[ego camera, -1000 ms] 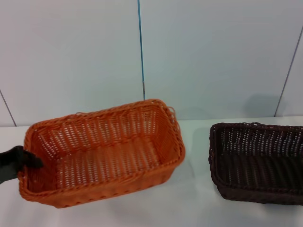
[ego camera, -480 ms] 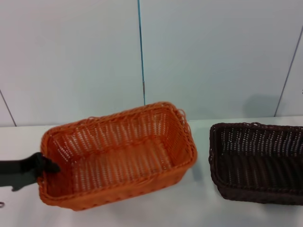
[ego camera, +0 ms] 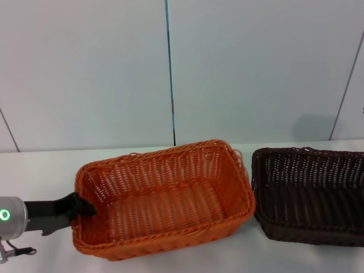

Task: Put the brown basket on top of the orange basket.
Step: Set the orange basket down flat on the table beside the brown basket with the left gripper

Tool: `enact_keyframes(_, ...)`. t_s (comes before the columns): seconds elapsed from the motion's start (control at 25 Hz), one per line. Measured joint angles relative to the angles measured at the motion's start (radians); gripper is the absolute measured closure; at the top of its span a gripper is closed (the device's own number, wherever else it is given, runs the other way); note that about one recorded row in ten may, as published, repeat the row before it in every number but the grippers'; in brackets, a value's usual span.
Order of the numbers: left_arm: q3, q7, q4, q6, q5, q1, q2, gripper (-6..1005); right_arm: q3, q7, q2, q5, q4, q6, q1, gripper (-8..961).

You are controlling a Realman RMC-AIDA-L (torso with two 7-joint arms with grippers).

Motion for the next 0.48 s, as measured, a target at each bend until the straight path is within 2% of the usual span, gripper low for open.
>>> enact_keyframes(0.48,0.065,0.016,-0.093,-0.14,-0.017,-0.002,-0.001,751,0.0,0.0,0.001,0.0,-0.002,0.0,0.0,345)
